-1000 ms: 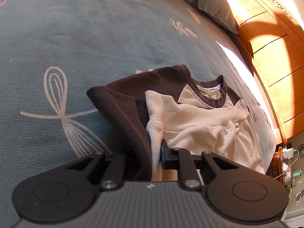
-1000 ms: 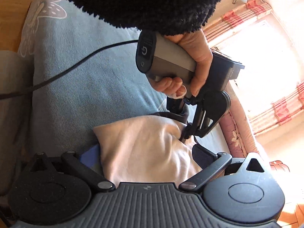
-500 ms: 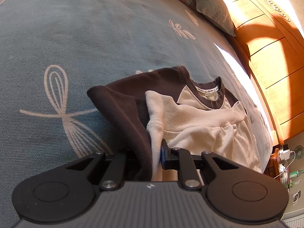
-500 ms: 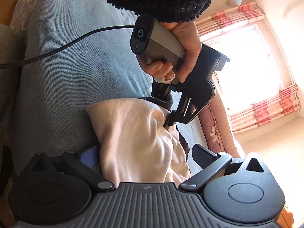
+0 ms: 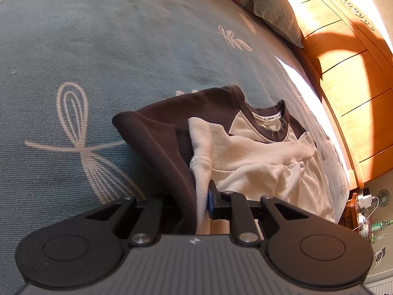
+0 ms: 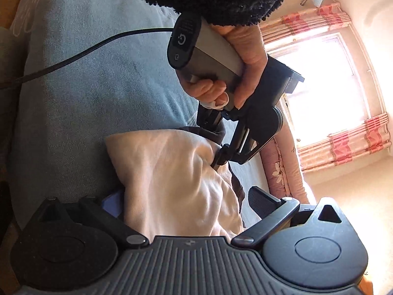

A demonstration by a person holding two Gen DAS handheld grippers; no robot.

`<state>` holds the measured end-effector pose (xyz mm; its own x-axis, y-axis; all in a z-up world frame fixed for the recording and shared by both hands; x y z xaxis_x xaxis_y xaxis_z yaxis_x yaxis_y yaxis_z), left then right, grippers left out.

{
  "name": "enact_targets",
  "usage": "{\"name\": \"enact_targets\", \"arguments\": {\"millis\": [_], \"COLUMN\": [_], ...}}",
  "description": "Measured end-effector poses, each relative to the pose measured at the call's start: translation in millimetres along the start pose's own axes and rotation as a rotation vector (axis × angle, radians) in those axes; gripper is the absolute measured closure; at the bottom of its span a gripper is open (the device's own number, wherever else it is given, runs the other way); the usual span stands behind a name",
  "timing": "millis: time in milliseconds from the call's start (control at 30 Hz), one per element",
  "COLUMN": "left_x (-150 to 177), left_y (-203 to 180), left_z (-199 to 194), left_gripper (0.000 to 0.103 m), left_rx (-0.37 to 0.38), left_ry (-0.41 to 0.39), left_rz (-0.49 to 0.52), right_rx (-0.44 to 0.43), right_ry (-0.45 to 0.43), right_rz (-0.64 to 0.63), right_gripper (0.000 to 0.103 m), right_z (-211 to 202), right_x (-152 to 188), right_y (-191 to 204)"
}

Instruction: Fold clothes

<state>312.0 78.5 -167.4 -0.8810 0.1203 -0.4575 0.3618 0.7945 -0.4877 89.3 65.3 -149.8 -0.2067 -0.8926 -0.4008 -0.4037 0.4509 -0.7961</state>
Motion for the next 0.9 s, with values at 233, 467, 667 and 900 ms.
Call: {"name": "enact_targets", "arguments": {"millis": [233, 467, 667, 900], "left_x": [0, 0, 1, 0], "left_y": [1, 1, 1, -2], "left_z": [1, 1, 2, 2], "left_gripper": [0.084, 0.084, 0.084, 0.084], "left_rx": [0.010, 0.009, 0.004, -0.025], "left_ry": [0.001, -0.001, -0.008, -0.009], "left_rz": [-0.002, -0.005, -0.011, 0.000], "right_rx": [-0.013, -0.058, -0.106, -0.140], "right_ry": [0.017, 0.000, -0.007, 0.002], "right_rz": [0.013, 0.007, -0.041, 0.062], "right_gripper": [0.011, 0.032, 0.091, 0.091], "right_z": [1, -5, -12, -11], "right_x": [-4, 0, 5, 3], "right_y": [5, 15, 44, 35]}}
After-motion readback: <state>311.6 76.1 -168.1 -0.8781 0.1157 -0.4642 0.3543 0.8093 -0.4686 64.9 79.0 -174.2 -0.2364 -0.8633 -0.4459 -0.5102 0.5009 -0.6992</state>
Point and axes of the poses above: each gripper's, at about its wrist camera, not at the fingertips, and z roughly the way its jaws point, y to its left, x to its underside, the point moved 7 cm from there along z, roughly the way its jaws point, and after that the axes turned 8 degrees about z, right-handed, at the moved point
